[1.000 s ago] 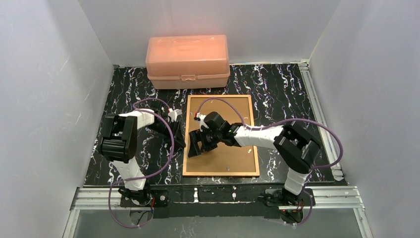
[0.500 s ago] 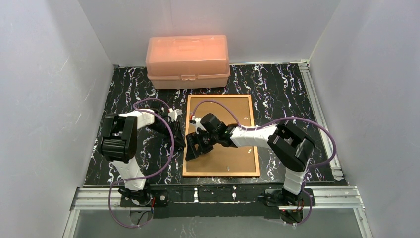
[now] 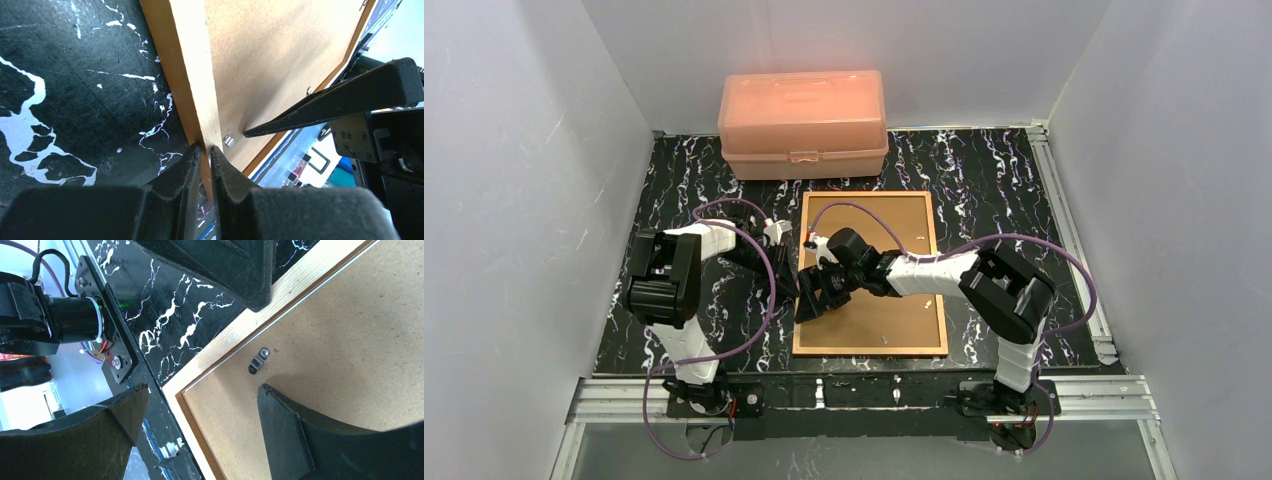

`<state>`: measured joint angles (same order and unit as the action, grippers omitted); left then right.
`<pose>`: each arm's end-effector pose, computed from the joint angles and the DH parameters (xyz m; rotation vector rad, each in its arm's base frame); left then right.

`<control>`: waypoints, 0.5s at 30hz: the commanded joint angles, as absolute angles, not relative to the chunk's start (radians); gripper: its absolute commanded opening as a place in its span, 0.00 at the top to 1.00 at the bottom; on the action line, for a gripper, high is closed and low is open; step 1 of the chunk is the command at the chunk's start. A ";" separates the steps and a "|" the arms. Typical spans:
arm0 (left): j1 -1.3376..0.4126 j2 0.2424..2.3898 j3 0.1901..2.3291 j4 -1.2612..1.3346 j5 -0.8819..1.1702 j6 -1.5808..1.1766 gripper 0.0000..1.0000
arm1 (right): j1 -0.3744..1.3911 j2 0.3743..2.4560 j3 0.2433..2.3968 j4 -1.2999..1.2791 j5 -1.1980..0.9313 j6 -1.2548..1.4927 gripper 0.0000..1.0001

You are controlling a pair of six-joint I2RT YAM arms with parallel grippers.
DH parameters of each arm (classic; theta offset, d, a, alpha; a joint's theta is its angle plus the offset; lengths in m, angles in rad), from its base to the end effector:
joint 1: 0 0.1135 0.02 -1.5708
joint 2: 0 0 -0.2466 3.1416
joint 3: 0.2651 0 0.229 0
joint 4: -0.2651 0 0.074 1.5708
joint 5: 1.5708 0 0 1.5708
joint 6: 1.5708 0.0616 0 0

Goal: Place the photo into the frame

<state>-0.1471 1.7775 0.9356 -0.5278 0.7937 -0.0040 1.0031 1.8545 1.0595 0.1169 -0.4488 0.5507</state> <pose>0.2764 -0.0854 0.1151 0.3151 2.7567 -1.1796 0.1858 0.3411 0.1533 -0.8312 2.3878 1.2523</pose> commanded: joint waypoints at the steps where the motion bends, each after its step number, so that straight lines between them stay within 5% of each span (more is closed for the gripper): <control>1: -0.152 1.789 0.935 -0.542 0.781 0.006 0.89 | 1.008 1.879 1.088 0.139 -0.459 0.552 0.13; 15: -0.152 1.796 0.938 -0.543 0.783 0.007 0.91 | 1.009 1.899 1.099 0.166 -0.486 0.558 0.14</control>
<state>-0.1463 1.7790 0.9356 -0.5289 0.7967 -0.0051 1.0031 1.8725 1.0664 0.1429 -0.4690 0.5583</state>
